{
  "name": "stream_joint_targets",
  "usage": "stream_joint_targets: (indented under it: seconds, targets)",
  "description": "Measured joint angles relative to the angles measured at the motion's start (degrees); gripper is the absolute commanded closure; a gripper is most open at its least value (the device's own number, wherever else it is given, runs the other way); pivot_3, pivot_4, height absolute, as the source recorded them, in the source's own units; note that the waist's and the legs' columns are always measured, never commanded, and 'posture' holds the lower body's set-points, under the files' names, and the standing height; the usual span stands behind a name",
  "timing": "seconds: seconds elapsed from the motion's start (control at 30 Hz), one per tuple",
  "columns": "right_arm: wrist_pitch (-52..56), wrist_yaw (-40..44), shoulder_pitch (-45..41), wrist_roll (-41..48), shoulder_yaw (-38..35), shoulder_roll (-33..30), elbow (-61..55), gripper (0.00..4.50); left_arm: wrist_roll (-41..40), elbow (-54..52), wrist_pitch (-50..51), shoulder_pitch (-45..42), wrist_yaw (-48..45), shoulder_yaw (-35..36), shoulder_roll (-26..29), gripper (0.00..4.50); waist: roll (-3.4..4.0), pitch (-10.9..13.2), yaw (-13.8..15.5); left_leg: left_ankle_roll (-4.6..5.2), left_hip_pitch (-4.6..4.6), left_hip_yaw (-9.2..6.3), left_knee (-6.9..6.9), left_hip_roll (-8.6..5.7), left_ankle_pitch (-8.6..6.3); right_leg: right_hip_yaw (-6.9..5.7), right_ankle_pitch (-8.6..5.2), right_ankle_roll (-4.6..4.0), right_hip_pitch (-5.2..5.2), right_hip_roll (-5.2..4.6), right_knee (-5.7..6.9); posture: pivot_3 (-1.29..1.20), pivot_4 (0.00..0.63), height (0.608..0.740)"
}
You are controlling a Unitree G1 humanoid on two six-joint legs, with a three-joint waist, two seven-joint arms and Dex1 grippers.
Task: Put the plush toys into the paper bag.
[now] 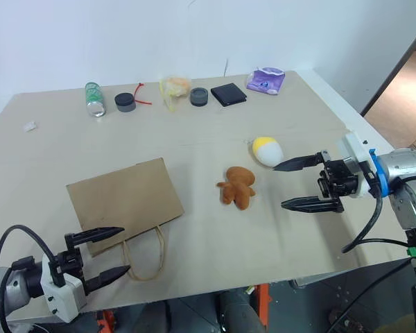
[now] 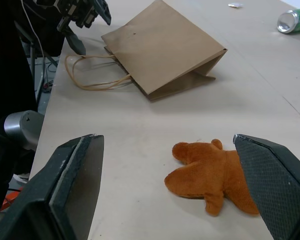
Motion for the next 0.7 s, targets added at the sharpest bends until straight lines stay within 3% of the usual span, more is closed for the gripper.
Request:
stream_joint_targets:
  seconds: [0.2,0.33,0.53,0.7]
  targets:
    - [-0.1,0.0,0.7,0.0,-0.7,0.0,0.0,0.03,1.6,0.0,0.2,-2.4,0.3,-1.8,-0.3,0.0,0.0,0.0,0.0,0.0,0.0,-0.01,0.01,-0.01,0.0,0.0,0.01,0.01,0.0,0.0,0.0,0.0,0.15,0.74]
    - [0.0,0.0,1.4,0.0,-0.8,0.0,0.0,0.0,2.1,0.0,0.7,-3.7,0.5,-3.3,-1.3,1.55,0.0,0.0,0.0,0.0,0.0,-0.01,0.0,-0.01,0.0,0.01,0.02,0.03,0.0,0.01,0.0,0.0,0.15,0.74]
    - [0.6,0.0,1.4,0.5,-1.8,0.0,-1.3,0.0,2.1,0.1,1.5,-4.4,0.5,-4.7,-1.3,4.4,0.0,0.0,0.0,0.0,0.0,-0.01,0.01,-0.01,0.0,0.01,0.03,0.05,0.01,0.01,0.0,0.0,0.15,0.74]
    - [1.0,0.0,1.4,0.5,-1.9,0.0,-1.3,0.0,2.1,0.0,2.5,-4.8,0.6,-4.9,-1.3,4.46,0.0,0.0,0.0,0.0,0.0,-0.01,0.02,-0.01,0.0,0.02,0.03,0.05,0.01,0.01,0.0,0.0,0.15,0.74]
